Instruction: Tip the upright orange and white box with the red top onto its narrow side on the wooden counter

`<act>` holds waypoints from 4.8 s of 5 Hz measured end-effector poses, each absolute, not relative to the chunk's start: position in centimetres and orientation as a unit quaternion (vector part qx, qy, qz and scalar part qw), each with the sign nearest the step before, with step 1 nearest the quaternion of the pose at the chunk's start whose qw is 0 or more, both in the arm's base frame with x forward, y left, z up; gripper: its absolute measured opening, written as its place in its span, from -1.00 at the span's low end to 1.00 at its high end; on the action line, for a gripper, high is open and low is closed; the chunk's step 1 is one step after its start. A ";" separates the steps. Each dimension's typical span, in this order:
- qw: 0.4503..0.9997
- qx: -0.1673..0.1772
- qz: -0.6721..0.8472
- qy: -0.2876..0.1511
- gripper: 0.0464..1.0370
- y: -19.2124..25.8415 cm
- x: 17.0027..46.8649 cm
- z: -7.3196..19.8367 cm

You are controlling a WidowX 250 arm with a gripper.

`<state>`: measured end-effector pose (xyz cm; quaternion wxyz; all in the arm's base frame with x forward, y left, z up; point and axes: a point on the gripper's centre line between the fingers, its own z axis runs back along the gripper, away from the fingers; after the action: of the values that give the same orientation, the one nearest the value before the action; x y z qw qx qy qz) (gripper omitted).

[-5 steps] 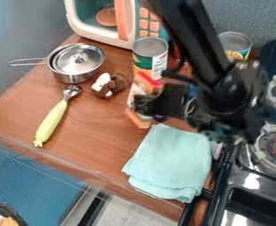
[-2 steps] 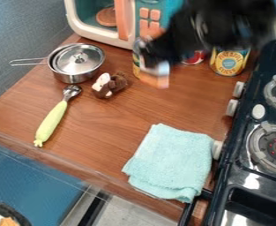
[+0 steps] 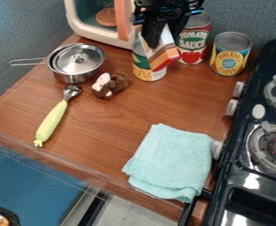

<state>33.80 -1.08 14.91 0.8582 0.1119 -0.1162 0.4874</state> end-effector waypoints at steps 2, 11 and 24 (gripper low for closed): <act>0.845 0.053 0.531 0.019 -0.34 -0.5 34.8 11.5; 0.845 -0.082 0.521 0.090 -0.34 0.3 36.1 3.5; 0.969 -0.053 0.067 -0.233 0.93 -0.1 27.9 18.1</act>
<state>27.87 -0.12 18.10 0.9687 -0.0528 -0.2331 0.0666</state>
